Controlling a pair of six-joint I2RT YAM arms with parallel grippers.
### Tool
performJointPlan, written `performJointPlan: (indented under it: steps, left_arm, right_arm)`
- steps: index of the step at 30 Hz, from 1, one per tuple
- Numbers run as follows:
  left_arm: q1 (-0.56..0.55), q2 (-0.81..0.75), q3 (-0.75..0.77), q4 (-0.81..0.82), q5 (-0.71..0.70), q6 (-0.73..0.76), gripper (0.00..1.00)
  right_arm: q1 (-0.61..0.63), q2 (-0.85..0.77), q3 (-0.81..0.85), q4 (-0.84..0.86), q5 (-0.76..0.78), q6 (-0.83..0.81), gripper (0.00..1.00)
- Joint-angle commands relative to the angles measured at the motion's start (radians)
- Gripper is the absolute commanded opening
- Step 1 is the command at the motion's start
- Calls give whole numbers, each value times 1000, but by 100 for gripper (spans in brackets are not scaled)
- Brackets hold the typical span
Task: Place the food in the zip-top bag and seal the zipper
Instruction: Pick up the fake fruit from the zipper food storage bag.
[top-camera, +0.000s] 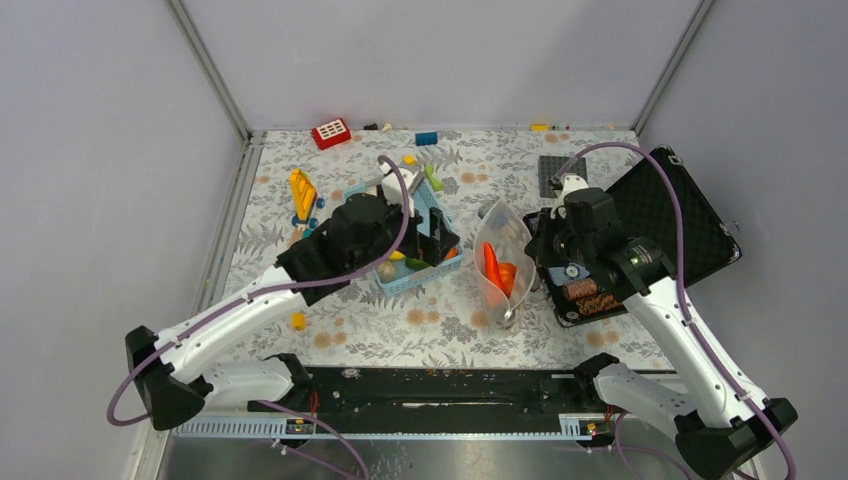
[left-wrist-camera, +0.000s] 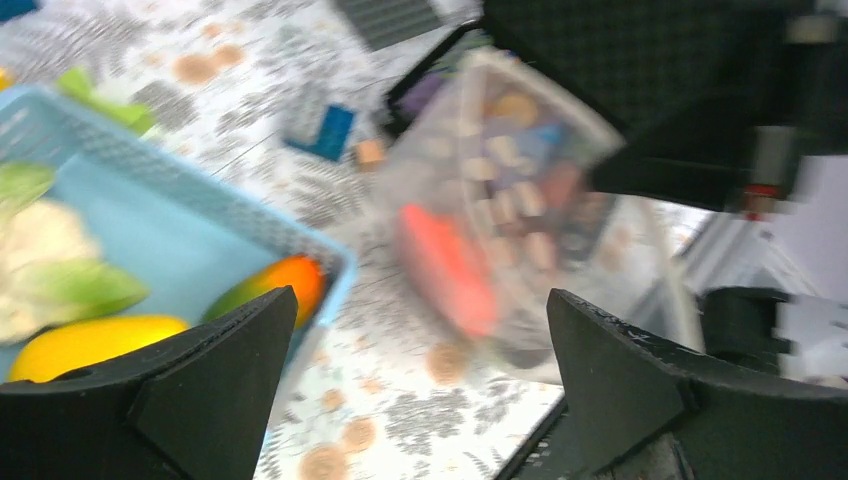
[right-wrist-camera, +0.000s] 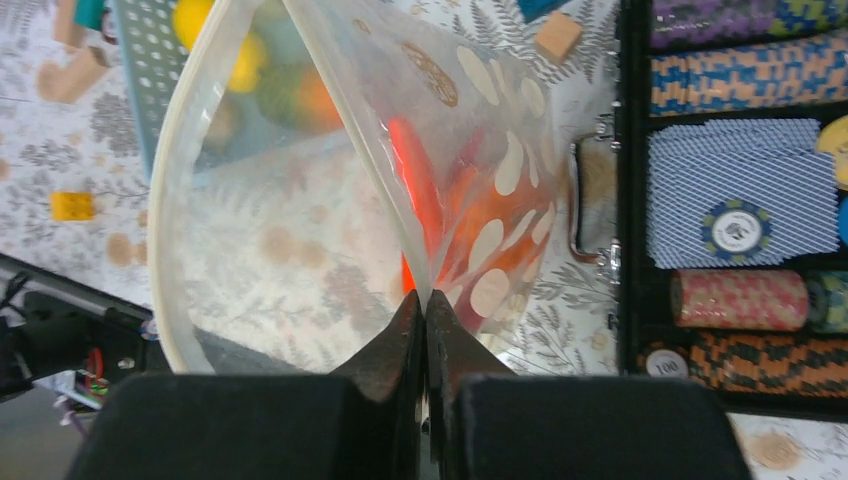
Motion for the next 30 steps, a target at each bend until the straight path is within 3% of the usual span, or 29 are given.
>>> performJointPlan:
  steps: [1, 5, 14, 21, 30]
  left_arm:
    - [177, 20, -105, 38, 188, 55, 99]
    - [300, 86, -178, 157, 434, 147, 99]
    - [405, 375, -50, 93, 532, 221, 99]
    - [489, 589, 51, 148, 742, 159, 99]
    - [494, 729, 124, 119, 725, 142, 94]
  right_arm:
    - [-4, -20, 32, -49, 70, -70, 0]
    - [-4, -22, 28, -49, 55, -71, 0]
    - [-4, -36, -3, -48, 41, -71, 0]
    - [-5, -45, -16, -41, 16, -77, 0]
    - [-4, -60, -29, -29, 18, -83, 0]
